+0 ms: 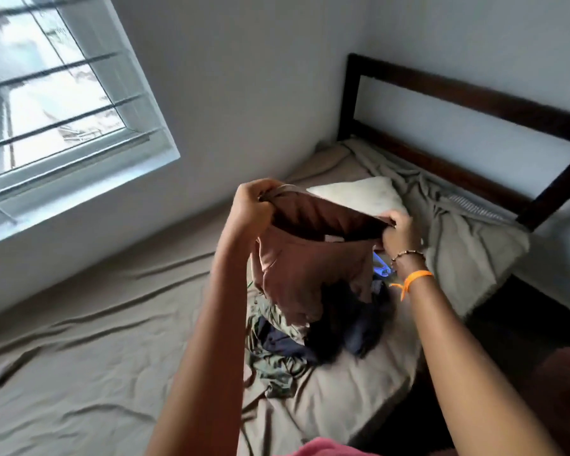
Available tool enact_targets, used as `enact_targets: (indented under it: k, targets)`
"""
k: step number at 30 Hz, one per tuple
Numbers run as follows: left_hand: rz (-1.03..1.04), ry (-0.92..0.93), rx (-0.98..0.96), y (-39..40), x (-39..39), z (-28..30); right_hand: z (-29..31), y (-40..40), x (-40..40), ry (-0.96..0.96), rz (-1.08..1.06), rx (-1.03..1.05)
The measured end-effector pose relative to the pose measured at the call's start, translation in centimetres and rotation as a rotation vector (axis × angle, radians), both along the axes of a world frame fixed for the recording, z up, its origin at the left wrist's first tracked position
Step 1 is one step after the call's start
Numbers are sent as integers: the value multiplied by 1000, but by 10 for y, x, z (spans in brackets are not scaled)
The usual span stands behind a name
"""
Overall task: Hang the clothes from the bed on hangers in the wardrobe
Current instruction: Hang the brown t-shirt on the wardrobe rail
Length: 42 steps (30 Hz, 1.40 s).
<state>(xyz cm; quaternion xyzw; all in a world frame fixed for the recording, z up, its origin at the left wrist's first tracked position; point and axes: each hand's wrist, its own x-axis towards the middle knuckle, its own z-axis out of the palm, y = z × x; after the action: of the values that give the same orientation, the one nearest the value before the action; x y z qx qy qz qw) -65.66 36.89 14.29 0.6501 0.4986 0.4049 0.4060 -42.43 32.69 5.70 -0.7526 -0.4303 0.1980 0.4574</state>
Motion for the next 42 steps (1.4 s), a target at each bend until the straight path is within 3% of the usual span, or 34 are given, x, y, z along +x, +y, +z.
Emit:
enact_targets:
  k: [3,6,8,10,13,16,20,23,25,28,33,38,42]
  targets:
    - [255,-141,89,11,-4,16,57,1,9,100,-18,211]
    - [504,-149,214,10,1,34,115,-7,10,167,-40,478]
    - [586,-31,53,14,3,41,141,-13,11,136,-67,617]
    - [398,-174,-201,18,8,48,154,-15,12,11,-70,667]
    - [172,-581,-456,14,24,67,161,-13,13,-276,-98,475]
    - [152,-613,-416,22,36,80,155,-11,13,-349,-132,233]
    - [71,-441,-157,36,40,96,157,-18,12,-427,-238,335]
    - [3,-299,-2,42,36,114,172,-17,21,-330,-340,286]
    - [-26,-333,101,46,35,123,183,-13,26,-84,-301,336]
    - [112,-481,299,46,32,136,201,-15,23,293,-147,547]
    - [373,-479,386,44,18,161,232,-42,10,159,12,830]
    - [10,-683,163,22,27,173,248,-57,-6,75,-5,1025]
    - [100,-677,122,48,45,168,227,-30,11,65,-92,913]
